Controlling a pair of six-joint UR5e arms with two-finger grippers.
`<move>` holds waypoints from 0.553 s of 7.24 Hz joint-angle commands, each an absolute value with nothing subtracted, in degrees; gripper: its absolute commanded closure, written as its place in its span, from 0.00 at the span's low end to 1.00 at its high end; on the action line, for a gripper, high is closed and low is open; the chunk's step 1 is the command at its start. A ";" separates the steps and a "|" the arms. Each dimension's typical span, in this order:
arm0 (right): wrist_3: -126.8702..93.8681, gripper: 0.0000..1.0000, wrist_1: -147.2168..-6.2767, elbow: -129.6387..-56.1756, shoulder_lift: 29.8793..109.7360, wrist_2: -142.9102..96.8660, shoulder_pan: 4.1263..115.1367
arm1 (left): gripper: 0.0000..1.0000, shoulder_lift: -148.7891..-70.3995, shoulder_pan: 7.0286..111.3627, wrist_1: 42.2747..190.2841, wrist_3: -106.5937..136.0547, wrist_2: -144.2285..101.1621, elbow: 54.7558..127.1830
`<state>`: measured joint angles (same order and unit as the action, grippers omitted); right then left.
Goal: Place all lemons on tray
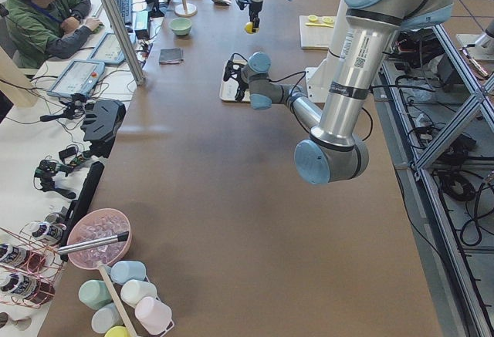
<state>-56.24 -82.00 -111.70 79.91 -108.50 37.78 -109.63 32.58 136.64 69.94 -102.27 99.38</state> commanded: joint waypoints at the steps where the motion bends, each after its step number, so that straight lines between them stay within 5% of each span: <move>1: -75.67 1.00 -88.24 -107.79 65.37 -108.02 33.68 | 0.01 -109.60 32.52 136.58 69.79 -102.30 99.23; 3: -84.69 1.00 -87.81 -95.17 52.27 -104.09 30.86 | 0.01 -109.60 32.52 136.58 69.79 -102.31 99.14; 4: -85.42 0.45 -87.54 -92.84 50.55 -102.93 30.59 | 0.01 -109.60 32.52 136.58 69.79 -102.30 99.05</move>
<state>-82.74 -87.76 -97.53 54.95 -104.88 31.47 -109.60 32.52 136.58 69.79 -102.33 99.13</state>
